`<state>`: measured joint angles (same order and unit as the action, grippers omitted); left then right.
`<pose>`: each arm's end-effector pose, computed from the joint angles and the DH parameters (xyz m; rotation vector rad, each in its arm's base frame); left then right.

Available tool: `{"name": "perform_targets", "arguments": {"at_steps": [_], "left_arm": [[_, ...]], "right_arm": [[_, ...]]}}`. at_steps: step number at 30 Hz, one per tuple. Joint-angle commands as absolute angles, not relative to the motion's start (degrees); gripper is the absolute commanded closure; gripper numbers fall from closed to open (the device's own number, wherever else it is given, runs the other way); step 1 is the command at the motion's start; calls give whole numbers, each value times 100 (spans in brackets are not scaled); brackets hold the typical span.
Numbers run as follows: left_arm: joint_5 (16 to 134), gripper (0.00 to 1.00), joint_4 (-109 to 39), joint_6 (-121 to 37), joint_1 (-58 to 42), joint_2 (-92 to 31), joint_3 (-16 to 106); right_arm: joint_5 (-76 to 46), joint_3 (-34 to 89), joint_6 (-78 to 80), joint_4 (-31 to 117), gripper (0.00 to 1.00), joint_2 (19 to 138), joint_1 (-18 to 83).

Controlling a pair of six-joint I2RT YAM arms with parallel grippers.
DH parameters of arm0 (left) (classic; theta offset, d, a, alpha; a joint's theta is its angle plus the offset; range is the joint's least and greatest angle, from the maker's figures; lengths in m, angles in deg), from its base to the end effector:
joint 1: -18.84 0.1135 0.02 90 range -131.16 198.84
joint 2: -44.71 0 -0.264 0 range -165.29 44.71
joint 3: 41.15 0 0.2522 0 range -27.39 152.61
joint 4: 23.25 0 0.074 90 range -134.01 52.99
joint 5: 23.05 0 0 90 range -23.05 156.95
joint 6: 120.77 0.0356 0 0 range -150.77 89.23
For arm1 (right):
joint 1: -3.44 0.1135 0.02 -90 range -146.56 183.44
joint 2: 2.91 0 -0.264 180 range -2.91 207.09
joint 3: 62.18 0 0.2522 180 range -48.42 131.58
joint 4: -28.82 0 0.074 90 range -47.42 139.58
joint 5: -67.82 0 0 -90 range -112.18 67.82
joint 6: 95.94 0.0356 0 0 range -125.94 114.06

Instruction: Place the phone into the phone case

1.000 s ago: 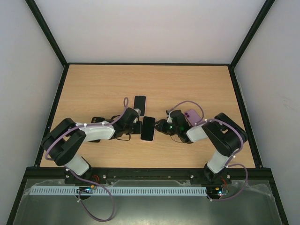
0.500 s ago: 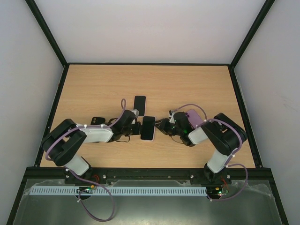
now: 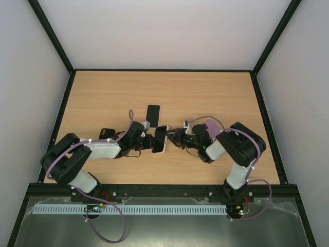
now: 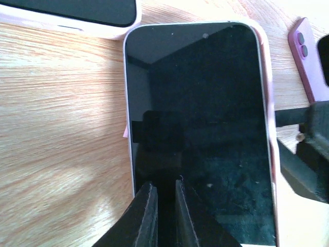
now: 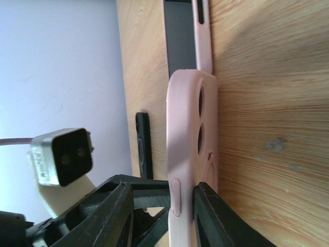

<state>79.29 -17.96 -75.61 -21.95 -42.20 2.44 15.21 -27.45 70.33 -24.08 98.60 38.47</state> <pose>0.2032 -0.1854 0.1371 0.0421 2.4314 -0.9970 0.2098 0.1735 0.1159 0.2269 2.2417 1.8237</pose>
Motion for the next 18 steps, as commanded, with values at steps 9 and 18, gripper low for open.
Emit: {"name": "perform_targets", "arguments": {"at_steps": [9, 18], "left_arm": [[8466, 85, -1323, -7887, -2220, -4444, 21], [8748, 74, -1414, -7941, -2021, -4105, -28]], "right_arm": [[1175, -2495, 6082, -936, 78, 9768, 3919], [1503, -2694, 6222, -1905, 98, 10025, 3913]]}}
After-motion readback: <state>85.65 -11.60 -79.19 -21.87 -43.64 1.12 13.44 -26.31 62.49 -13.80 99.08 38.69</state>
